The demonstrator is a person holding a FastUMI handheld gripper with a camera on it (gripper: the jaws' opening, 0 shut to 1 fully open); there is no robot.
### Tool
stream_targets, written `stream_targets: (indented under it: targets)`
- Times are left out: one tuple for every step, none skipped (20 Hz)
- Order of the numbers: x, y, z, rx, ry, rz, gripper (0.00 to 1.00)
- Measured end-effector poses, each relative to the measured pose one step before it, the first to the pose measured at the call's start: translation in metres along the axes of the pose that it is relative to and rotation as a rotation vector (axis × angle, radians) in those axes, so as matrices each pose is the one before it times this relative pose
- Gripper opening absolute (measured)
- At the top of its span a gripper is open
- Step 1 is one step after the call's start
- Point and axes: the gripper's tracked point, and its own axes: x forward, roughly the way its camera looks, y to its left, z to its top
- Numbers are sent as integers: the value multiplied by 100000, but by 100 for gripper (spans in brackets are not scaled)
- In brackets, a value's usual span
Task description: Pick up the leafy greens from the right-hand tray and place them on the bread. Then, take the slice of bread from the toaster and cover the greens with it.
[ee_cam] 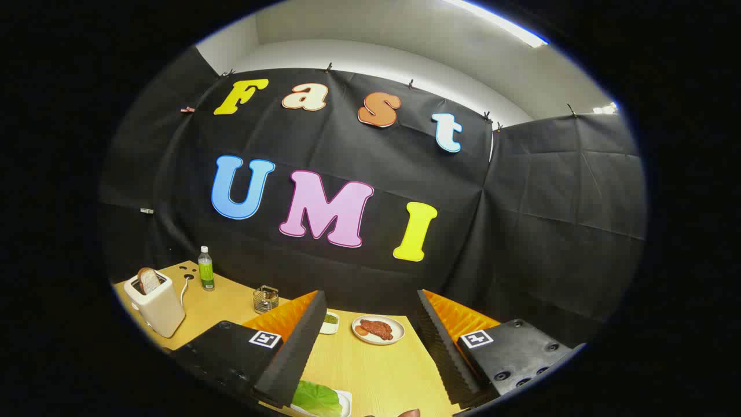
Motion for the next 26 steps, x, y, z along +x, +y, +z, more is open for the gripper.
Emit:
stream_targets:
  targets:
    - [2,-30,-25,-39,92,222,96]
    - [-18,-33,0,134,167,123,96]
    - [-59,27,-39,140,185,284,96]
    - [0,-9,-139,131,411,230,96]
    - [-73,66,-138,135,329,403,96]
    - [-73,101,-55,44,378,377,96]
    - [-62,36,-182,0,384,309,96]
    - [28,-13,-162,48,562,298,96]
    - [-79,101,-57,224,312,346,96]
    - [39,74,-4,285,258,275,96]
    - [-48,74,-50,441,286,481,96]
    - [-2,242,-52,704,151,887,96]
    - [-13,86,-62,754,181,595,96]
    - [-15,-107,-60,823,54,173,97]
    - [-6,-80,36,824,-49,87,97]
    - [78,17,30,714,-38,332,97]
    - [10,26,68,496,-155,399,97]
    - [-3,66,-107,24,240,568,97]
    - [130,70,-173,-386,707,490,97]
    - [142,167,-367,-566,1007,884,97]
    - [60,222,-372,-661,1393,1215,97]
    - [37,365,-509,-856,1690,1657,97]
    - [85,289,-468,-630,1626,1655,97]
    - [128,427,-491,-425,2035,2467,97]
    - [111,495,-548,-309,2570,2492,97]
    - [346,229,-691,-602,2718,2191,97]
